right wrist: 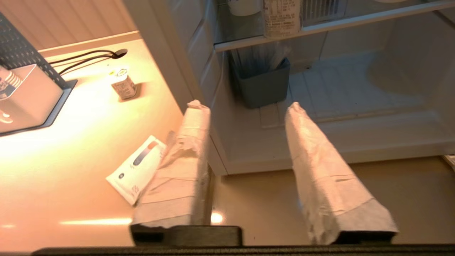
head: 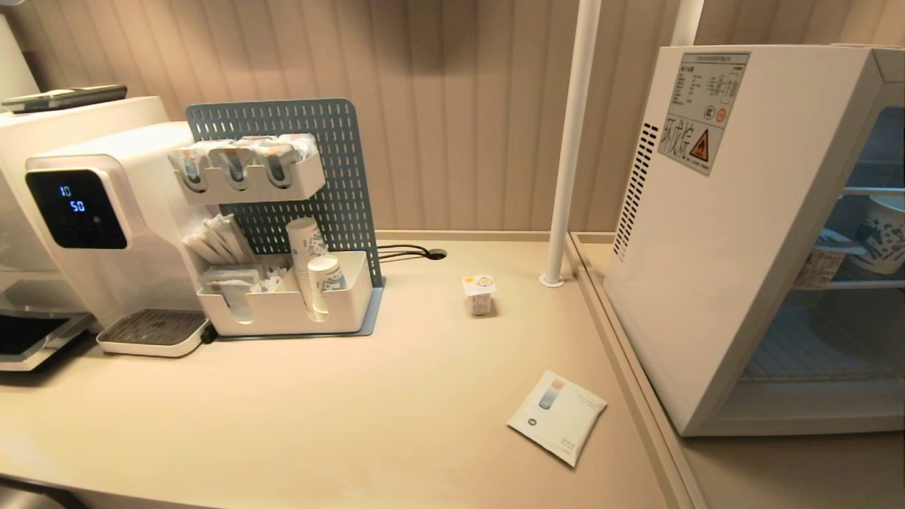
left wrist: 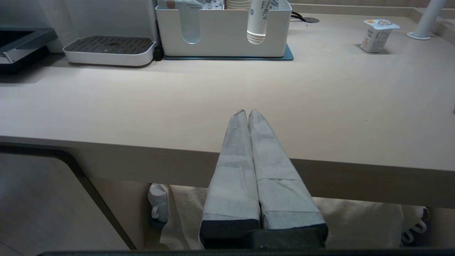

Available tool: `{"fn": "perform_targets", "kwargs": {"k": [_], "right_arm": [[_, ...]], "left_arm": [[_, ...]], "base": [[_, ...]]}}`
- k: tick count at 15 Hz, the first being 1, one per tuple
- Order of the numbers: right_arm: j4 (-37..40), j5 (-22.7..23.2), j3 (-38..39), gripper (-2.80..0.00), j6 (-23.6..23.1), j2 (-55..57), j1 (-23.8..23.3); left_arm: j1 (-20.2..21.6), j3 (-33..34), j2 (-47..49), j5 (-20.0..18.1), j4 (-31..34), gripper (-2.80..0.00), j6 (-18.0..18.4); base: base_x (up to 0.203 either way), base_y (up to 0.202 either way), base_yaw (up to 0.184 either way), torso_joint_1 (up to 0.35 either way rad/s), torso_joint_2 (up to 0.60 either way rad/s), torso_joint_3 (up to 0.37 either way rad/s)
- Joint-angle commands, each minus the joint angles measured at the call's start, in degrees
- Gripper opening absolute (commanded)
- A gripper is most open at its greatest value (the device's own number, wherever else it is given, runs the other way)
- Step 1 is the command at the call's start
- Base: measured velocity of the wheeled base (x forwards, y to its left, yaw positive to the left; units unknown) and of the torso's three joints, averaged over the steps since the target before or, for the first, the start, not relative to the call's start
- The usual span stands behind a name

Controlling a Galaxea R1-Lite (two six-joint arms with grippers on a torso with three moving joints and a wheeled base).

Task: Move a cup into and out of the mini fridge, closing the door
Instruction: Put the yoghurt in the freezer

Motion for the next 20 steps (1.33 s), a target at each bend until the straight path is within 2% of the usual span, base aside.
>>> {"fn": "perform_targets", "kwargs": {"k": [1, 5, 7, 9, 11, 14, 16, 17, 18, 19, 20], "right_arm": [[4.3, 0.4, -0.2, -2.8, -1.0, -9.2, 0.1], [14.1, 0.5, -0.9, -2.8, -5.6, -21.8, 1.2], [17.5, 1.4, -1.5, -2.8, -7.6, -23.4, 2.2], [18.5, 4.1, -3.2, -2.8, -6.7, -23.4, 4.5], [22.2, 3.9, -4.1, -2.8, -6.3, -25.2, 10.6], [22.4, 2.6, 1.8, -2.8, -7.9, -36.4, 10.4], [17.9, -2.9, 8.3, -2.8, -9.8, -39.7, 10.2], [10.9, -4.9, 14.1, -2.8, -10.8, -39.5, 10.1], [2.6, -6.0, 20.1, -2.8, -12.4, -39.4, 10.1], [-2.5, -6.6, 24.5, -2.8, -13.6, -39.4, 10.0], [-3.5, -7.4, 26.8, -2.8, -14.7, -39.3, 10.0]], "left_arm": [[0.0, 0.1, 0.1, 0.0, 0.0, -2.8, -0.1], [0.0, 0.1, 0.1, 0.0, 0.0, -2.8, -0.1], [0.0, 0.2, 0.1, 0.0, 0.0, -2.8, -0.1], [0.0, 0.1, 0.1, 0.0, 0.0, -2.8, -0.1], [0.0, 0.1, 0.1, 0.0, 0.0, -2.8, -0.1], [-0.1, 0.1, 0.1, 0.0, 0.0, -2.8, -0.1], [0.0, 0.1, 0.1, 0.0, 0.0, -2.8, -0.1], [0.0, 0.1, 0.1, 0.0, 0.0, -2.8, -0.1], [0.0, 0.1, 0.1, 0.0, 0.0, -2.8, -0.1], [0.0, 0.2, 0.1, 0.0, 0.0, -2.8, -0.1], [0.0, 0.2, 0.1, 0.0, 0.0, -2.8, -0.1]], "base": [[0.0, 0.0, 0.0, 0.0, 0.0, 0.0], [0.0, 0.0, 0.0, 0.0, 0.0, 0.0], [0.0, 0.0, 0.0, 0.0, 0.0, 0.0], [0.0, 0.0, 0.0, 0.0, 0.0, 0.0], [0.0, 0.0, 0.0, 0.0, 0.0, 0.0], [0.0, 0.0, 0.0, 0.0, 0.0, 0.0], [0.0, 0.0, 0.0, 0.0, 0.0, 0.0], [0.0, 0.0, 0.0, 0.0, 0.0, 0.0], [0.0, 0.0, 0.0, 0.0, 0.0, 0.0], [0.0, 0.0, 0.0, 0.0, 0.0, 0.0], [0.0, 0.0, 0.0, 0.0, 0.0, 0.0]]}}
